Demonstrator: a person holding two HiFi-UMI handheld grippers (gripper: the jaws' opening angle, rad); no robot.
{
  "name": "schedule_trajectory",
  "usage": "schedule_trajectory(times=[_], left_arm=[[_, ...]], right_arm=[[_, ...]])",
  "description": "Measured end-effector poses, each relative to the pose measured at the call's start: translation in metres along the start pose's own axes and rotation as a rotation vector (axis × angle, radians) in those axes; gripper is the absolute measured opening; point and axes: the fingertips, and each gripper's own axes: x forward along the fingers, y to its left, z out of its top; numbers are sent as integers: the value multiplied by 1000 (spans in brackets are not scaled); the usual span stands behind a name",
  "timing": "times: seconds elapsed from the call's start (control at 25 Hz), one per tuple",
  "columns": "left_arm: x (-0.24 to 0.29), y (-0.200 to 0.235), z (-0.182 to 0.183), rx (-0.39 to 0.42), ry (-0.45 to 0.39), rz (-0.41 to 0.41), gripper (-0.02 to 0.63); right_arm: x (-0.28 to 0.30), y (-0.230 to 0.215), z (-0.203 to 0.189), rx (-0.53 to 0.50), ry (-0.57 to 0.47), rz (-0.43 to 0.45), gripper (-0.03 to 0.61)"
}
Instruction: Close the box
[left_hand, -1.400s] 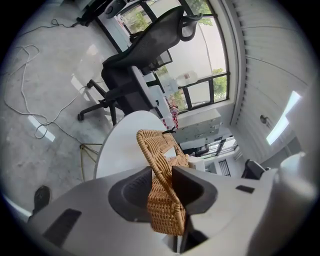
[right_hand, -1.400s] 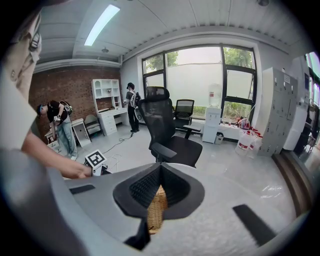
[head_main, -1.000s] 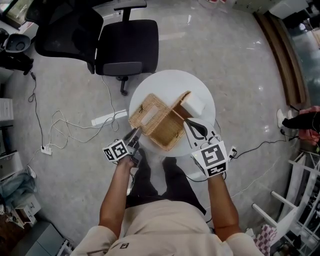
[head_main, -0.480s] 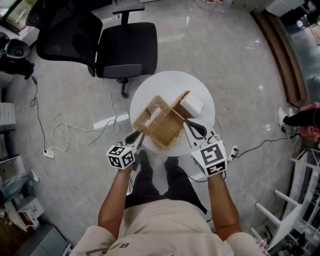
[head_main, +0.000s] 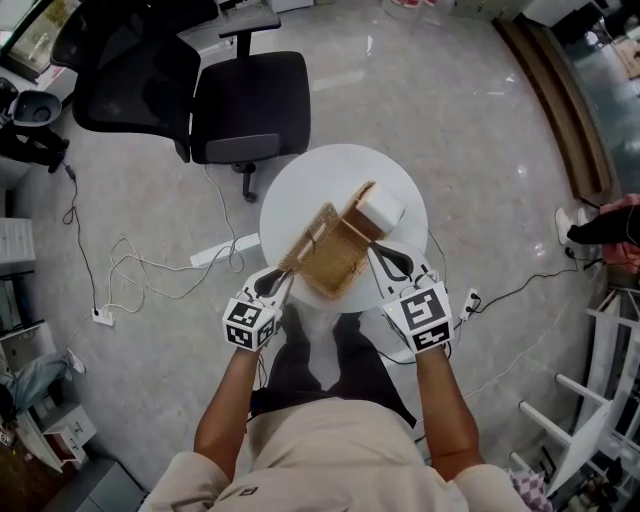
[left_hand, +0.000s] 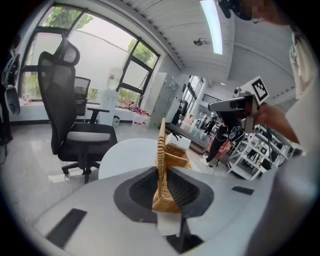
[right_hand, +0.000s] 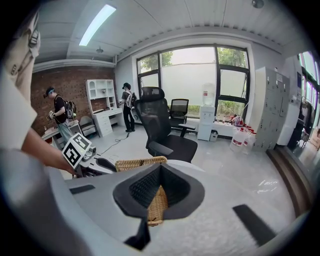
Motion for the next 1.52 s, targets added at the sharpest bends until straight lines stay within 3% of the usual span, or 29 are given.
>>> schedule_trajectory(times=[0.4,0.76,1.52], left_arm=[[-3,-22,23,132,-8,-42,52],[3,-36,14,266,40,-64,52],[8,-55,6,389,92,-117,54]], right_arm=[[-12,-2,3,15,-9,-26,-7],[-22,-11,-4,35,-1,-58,-8],[-32,-22,-11,57,22,-94,-8]])
